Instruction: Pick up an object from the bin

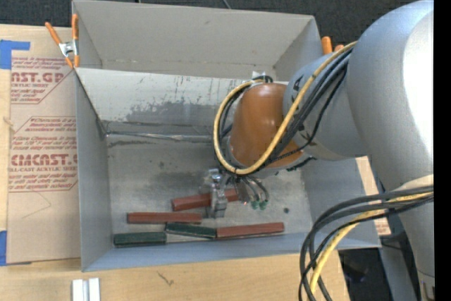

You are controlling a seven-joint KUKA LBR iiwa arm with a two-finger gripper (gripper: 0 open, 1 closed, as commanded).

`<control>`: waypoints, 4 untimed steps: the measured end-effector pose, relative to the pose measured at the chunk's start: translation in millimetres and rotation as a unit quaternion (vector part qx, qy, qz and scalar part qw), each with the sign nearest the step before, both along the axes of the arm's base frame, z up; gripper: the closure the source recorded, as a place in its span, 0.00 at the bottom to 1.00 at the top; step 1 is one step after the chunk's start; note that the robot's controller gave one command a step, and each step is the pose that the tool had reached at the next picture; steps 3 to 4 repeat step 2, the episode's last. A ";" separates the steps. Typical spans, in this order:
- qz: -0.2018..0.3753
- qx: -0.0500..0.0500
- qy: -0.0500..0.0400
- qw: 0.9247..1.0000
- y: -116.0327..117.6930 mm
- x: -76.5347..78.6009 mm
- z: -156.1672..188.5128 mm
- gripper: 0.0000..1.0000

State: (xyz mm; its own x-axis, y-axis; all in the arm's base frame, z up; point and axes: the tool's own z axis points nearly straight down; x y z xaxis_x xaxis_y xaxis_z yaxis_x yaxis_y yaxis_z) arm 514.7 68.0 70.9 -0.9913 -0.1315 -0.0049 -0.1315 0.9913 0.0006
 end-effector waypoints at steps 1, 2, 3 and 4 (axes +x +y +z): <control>0.000 0.000 0.000 1.000 0.0 0.0 0.0 1.00; 0.029 0.000 -0.002 1.000 -2.9 -5.0 196.4 1.00; 0.029 0.000 -0.002 1.000 -2.9 -5.0 196.4 1.00; 0.029 0.000 -0.002 1.000 -2.9 -5.0 196.4 1.00</control>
Offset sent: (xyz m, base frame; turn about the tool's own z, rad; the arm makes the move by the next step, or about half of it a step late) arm -0.0060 -0.0036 0.1921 -0.0570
